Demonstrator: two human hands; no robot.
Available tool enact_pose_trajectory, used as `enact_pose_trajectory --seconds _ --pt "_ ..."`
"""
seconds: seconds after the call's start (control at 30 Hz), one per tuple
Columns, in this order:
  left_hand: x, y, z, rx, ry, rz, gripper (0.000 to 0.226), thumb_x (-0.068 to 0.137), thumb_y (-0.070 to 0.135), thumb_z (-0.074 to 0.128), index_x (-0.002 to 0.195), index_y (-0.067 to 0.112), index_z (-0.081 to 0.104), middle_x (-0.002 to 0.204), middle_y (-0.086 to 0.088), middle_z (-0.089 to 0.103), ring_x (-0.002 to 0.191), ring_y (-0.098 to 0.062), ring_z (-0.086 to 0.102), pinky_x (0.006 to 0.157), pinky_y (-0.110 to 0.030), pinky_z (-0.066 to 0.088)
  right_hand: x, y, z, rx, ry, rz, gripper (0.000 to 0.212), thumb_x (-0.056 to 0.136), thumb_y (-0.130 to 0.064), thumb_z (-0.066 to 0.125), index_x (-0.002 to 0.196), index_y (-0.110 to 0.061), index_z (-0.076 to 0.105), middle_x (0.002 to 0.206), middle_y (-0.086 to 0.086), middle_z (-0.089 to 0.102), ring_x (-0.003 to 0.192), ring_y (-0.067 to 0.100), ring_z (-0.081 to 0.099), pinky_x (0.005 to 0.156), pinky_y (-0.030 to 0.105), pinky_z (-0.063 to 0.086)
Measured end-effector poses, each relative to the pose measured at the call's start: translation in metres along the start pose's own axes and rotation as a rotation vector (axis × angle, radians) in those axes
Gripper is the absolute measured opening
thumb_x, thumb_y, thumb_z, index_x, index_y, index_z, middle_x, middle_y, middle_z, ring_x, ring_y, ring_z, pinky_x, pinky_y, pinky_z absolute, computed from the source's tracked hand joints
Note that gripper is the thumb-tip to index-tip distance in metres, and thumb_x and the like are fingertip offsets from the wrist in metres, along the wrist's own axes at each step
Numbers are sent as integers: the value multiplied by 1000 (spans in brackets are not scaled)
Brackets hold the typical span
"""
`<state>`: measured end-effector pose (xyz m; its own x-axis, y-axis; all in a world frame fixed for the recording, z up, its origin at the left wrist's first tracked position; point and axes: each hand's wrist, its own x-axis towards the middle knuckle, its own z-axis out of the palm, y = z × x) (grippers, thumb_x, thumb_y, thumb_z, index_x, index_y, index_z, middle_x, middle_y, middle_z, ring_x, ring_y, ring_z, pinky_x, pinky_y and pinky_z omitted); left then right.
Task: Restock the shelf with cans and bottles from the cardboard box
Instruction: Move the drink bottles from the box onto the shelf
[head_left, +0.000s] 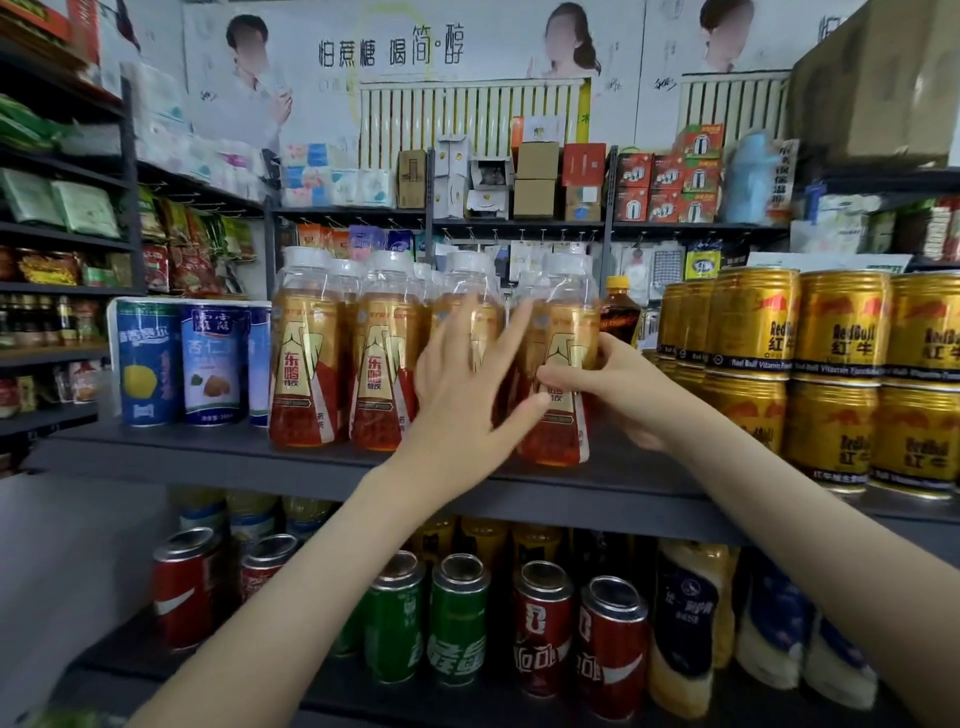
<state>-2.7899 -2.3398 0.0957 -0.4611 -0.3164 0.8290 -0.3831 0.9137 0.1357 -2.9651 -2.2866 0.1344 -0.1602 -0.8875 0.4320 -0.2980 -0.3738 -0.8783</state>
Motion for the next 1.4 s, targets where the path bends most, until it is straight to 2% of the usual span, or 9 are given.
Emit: enact_pose_trajectory --seconds 0.3,0.37,0.5,0.6,0.8,0.93,1.03,1.2,1.4 --pt "-3 -45 -1 269 -112 -27 86 91 47 53 148 45 -12 151 1 -39 141 -20 -31 112 -43 -19 40 15 -9 -303 -63 161 124 59 -30 87 151 -30 4 136 3 52 119 19 53 102 40 44" --pt "-3 -47 0 281 -109 -22 86 92 47 52 148 44 -13 150 0 -40 142 -21 -30 111 -42 -21 43 18 -6 -283 -54 161 113 68 -17 84 151 -24 7 132 3 53 117 18 54 100 38 45" --pt "-4 -48 1 307 -89 2 86 91 49 52 149 42 -11 152 -2 -36 144 -23 -25 111 -40 -20 46 24 3 -344 51 124 71 72 -16 82 130 -18 40 116 0 62 111 19 60 93 37 50" --pt "-4 -49 0 320 -69 10 86 90 50 53 150 41 -7 155 -5 -31 145 -24 -21 109 -38 -20 46 26 10 -366 79 87 50 77 -14 78 114 -22 44 99 -8 61 95 10 60 75 21 49" --pt "-4 -51 3 343 -31 20 87 88 51 55 152 37 -2 157 -8 -24 146 -27 -12 111 -39 -17 47 29 21 -487 155 81 69 79 -23 76 135 -14 36 118 -1 60 113 19 58 86 27 47" --pt "-3 -54 5 319 -13 41 88 87 50 57 152 37 -1 157 -10 -22 147 -27 -10 111 -39 -16 41 29 25 -629 152 69 105 81 -21 75 152 -15 -4 134 5 53 123 21 53 100 34 44" --pt "-3 -56 5 321 3 50 86 87 49 58 153 35 4 158 -12 -16 147 -30 -4 113 -40 -13 26 27 29 -788 196 -3 117 81 -19 74 149 -22 -21 151 12 31 136 25 38 111 41 35" --pt "-16 -48 2 184 77 14 66 90 44 49 150 27 27 158 -15 15 143 -31 17 115 -46 10 -18 11 43 -982 290 -190 86 90 -16 60 153 -16 2 146 10 32 130 24 41 102 28 36" --pt "-91 -27 -13 25 114 -100 52 91 36 47 139 15 47 142 -9 45 131 -22 41 108 -38 35 -96 10 92 -963 187 -478 55 94 -17 55 145 -15 33 140 0 42 126 13 42 92 15 34"
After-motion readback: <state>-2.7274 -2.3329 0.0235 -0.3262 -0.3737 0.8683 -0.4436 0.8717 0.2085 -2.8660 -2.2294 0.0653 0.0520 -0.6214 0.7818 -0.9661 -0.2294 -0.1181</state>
